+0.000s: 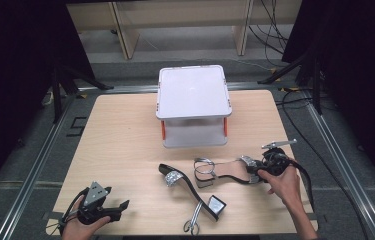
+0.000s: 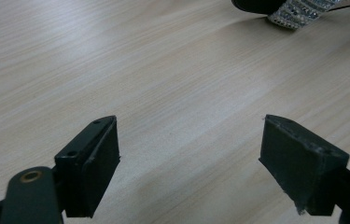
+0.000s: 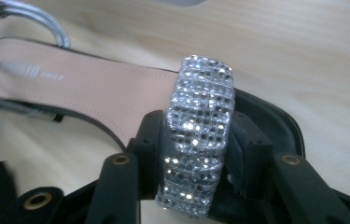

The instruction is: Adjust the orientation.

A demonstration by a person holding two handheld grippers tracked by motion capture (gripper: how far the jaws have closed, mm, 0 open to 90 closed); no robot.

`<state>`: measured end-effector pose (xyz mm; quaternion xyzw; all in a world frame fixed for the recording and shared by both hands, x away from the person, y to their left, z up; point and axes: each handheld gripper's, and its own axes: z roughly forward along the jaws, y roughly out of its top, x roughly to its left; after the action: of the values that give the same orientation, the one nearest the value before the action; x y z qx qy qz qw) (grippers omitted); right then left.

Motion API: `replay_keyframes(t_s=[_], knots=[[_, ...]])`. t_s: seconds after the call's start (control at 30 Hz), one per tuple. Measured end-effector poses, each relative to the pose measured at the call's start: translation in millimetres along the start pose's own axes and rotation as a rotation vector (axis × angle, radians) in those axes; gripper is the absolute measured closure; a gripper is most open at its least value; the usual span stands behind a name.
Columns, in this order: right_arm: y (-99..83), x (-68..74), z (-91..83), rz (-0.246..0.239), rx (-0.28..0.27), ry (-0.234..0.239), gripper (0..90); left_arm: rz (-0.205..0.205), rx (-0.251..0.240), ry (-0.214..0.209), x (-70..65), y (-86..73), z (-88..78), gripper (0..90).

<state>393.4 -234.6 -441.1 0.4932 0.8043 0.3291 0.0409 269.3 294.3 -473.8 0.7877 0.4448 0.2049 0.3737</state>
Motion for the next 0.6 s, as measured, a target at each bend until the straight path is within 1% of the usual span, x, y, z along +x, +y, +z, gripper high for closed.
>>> replay_keyframes(t_s=[0.03,0.07,0.1,0.13,0.2,0.23,0.27,0.3,0.33,0.37,0.43,0.47,0.5,0.53,0.57,0.6], knots=[[4.2,-3.5,-1.1,0.031,0.029,-0.02,61.3,0.001,0.002,-0.001,0.1,0.1,-0.1,19.3],[10.0,-8.9,0.1,0.037,0.022,-0.054,61.6,0.008,0.008,0.003,0.4,0.0,0.1,19.3],[10.0,-8.9,0.1,0.037,0.022,-0.054,61.6,0.012,0.013,0.006,0.5,0.0,0.2,19.3],[19.6,-18.5,2.4,0.005,0.027,-0.051,61.9,0.013,0.013,0.008,0.3,0.1,0.2,19.3],[22.6,-21.1,3.2,0.006,0.028,-0.061,62.0,0.014,0.014,0.008,0.4,0.0,0.3,19.3],[28.2,-26.7,6.6,-0.016,0.025,-0.086,62.0,0.013,0.014,0.007,0.4,-0.1,0.4,19.3],[30.8,-28.0,9.5,-0.014,0.007,-0.092,62.0,0.014,0.015,0.008,0.5,-0.1,0.4,19.3],[36.6,-31.2,10.1,-0.039,0.031,-0.103,62.0,0.014,0.014,0.008,0.3,0.0,0.4,19.3],[40.2,-33.7,13.3,-0.062,0.019,-0.108,62.0,0.015,0.014,0.008,0.2,0.1,0.3,19.3],[45.7,-34.9,16.5,-0.064,0.028,-0.11,61.9,0.015,0.015,0.008,0.2,0.1,0.3,19.3],[48.1,-35.7,17.6,-0.067,0.027,-0.114,61.7,0.01,0.012,0.005,-0.1,-0.1,0.4,19.3],[49.3,-34.8,17.3,-0.055,0.019,-0.115,60.9,0.004,0.006,0.0,-0.7,-0.1,0.3,19.3],[49.9,-31.4,13.4,-0.042,0.017,-0.137,57.7,0.006,0.007,0.001,-0.5,-0.1,0.2,19.3],[48.5,-26.7,3.7,-0.071,-0.069,-0.13,53.8,0.016,0.016,0.007,0.6,-0.2,0.2,19.3],[48.5,-26.7,3.7,-0.071,-0.069,-0.13,53.8,0.016,0.016,0.007,0.6,-0.2,0.2,19.3],[47.7,-23.4,-4.5,-0.085,-0.084,-0.106,52.6,0.017,0.019,0.005,0.7,-0.3,0.4,19.3]])
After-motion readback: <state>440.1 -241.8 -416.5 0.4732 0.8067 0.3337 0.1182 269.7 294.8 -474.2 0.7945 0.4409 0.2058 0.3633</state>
